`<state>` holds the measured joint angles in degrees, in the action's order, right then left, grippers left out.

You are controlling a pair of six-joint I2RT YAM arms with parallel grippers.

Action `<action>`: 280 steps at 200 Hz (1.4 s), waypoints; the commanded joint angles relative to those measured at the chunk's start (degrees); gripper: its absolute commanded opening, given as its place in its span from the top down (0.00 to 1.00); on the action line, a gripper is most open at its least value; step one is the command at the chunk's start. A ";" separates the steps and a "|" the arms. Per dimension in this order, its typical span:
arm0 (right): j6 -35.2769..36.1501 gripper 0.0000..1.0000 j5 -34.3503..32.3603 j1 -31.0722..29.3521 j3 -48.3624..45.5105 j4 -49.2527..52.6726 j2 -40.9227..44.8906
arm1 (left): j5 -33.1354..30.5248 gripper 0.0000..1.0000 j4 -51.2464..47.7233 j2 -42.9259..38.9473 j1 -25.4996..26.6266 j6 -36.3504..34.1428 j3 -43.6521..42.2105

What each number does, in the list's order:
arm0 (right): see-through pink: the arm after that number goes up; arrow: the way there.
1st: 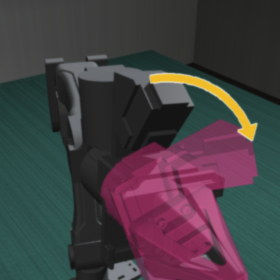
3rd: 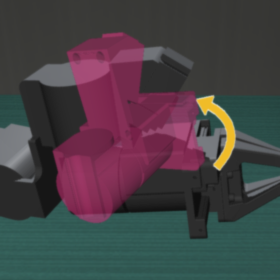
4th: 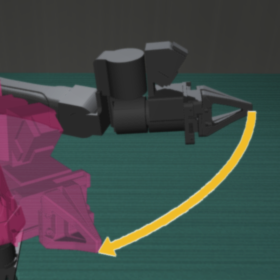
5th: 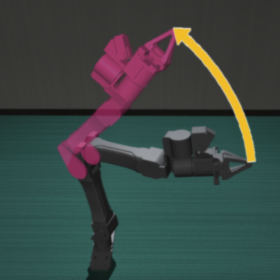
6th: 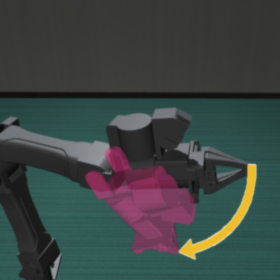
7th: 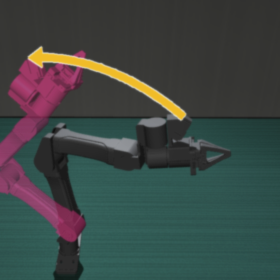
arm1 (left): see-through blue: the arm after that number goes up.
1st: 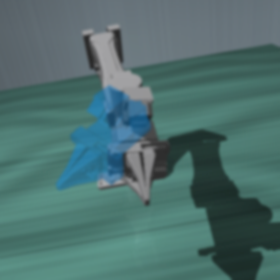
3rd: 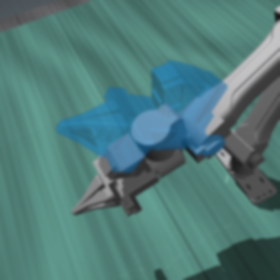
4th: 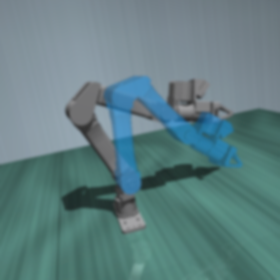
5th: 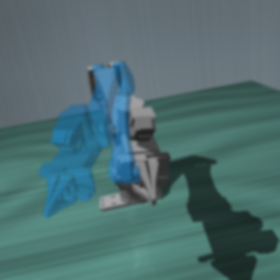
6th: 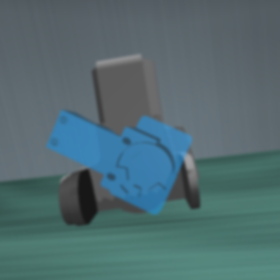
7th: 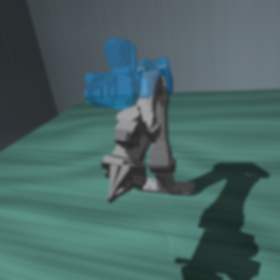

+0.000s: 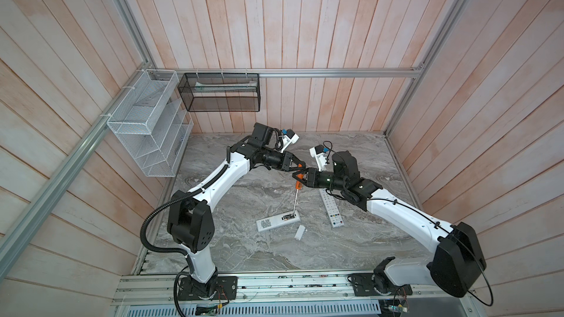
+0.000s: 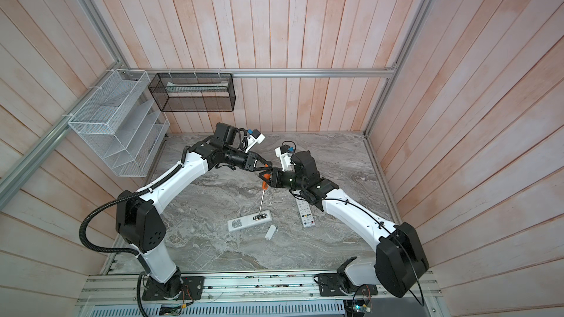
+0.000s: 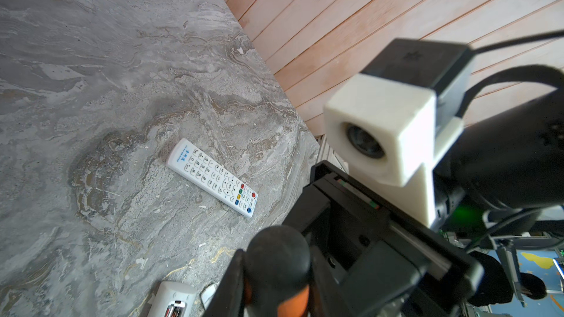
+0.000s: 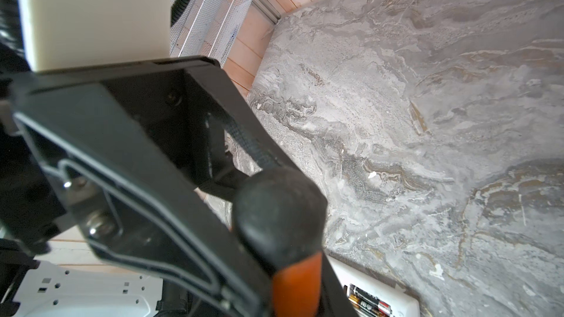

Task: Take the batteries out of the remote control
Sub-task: 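Grasp the screwdriver handle with the right gripper while the left gripper holds it, then open the left gripper and draw it back while the right gripper holds the screwdriver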

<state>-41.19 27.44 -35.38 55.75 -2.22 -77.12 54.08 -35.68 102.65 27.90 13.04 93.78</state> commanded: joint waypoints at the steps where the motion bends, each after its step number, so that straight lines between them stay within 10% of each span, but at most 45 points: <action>1: -1.95 0.82 -2.10 -0.24 -1.46 -2.40 2.42 | -0.51 0.91 1.58 -1.55 0.31 0.65 -0.27; 91: -8.13 0.92 -5.32 2.61 -5.46 -1.71 7.82 | -4.38 0.26 13.26 -14.08 -3.82 9.02 -15.08; 174: -32.62 0.99 -20.56 4.35 -11.28 1.62 17.82 | -4.13 0.17 63.40 -36.41 -1.96 35.06 -57.62; 280: -47.71 1.00 -29.17 0.17 -17.40 -0.11 26.65 | -17.25 0.00 72.86 -31.27 11.46 35.73 -57.34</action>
<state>-86.00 1.96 -34.57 39.22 -0.71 -51.90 41.56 34.02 69.23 37.06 49.17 33.95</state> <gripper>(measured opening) 0.301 0.999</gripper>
